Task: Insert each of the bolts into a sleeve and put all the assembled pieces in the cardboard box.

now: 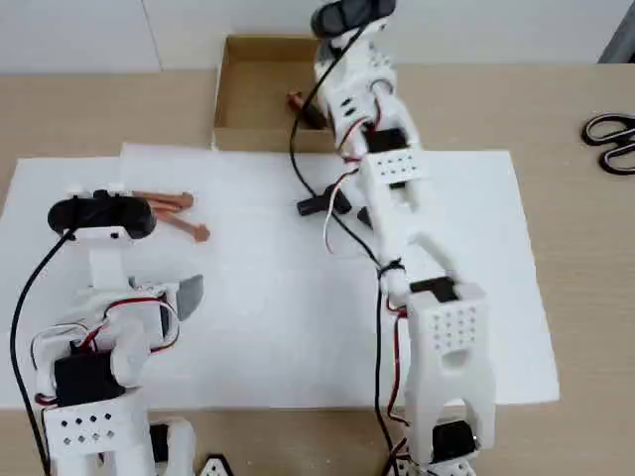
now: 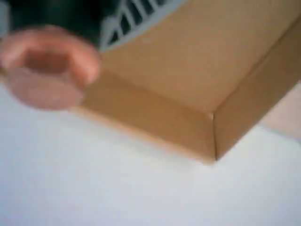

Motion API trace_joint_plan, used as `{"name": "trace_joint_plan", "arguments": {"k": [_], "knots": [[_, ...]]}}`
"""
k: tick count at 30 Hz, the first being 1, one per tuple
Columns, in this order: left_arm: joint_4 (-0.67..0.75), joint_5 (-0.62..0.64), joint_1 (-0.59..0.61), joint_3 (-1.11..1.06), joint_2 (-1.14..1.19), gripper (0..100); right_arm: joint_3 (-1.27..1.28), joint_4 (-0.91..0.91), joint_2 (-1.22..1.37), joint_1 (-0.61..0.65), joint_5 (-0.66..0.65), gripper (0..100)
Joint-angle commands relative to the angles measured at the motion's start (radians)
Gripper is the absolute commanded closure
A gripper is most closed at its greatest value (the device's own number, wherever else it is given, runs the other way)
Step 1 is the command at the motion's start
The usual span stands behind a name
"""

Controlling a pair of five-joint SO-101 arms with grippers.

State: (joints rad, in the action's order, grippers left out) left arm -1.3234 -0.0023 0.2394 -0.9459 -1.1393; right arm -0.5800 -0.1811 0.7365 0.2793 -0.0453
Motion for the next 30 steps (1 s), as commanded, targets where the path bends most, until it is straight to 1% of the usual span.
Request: {"name": "trace_joint_plan", "arguments": {"k": [1,5,11,17,26,28,30], "knots": [[-0.002,-0.006,0.005,-0.010,-0.006,69,-0.084,0.073,0.019,0.004,-0.005,99.5],[-0.002,-0.006,0.003,-0.012,-0.006,69,-0.084,0.111,0.067,0.005,-0.006,99.5],[-0.002,-0.006,0.002,-0.010,-0.006,69,-0.084,0.113,0.108,0.007,-0.005,99.5],[-0.002,-0.006,0.006,-0.008,-0.006,69,-0.084,0.209,0.168,0.008,-0.008,99.5],[-0.002,-0.006,0.006,-0.010,-0.006,69,-0.084,0.194,0.197,0.025,-0.008,99.4],[-0.002,-0.006,0.006,-0.010,-0.006,69,-0.084,0.194,0.197,0.025,-0.008,97.4],[-0.002,-0.006,0.006,-0.010,-0.006,69,-0.084,0.188,0.197,0.025,-0.008,91.9]]}}
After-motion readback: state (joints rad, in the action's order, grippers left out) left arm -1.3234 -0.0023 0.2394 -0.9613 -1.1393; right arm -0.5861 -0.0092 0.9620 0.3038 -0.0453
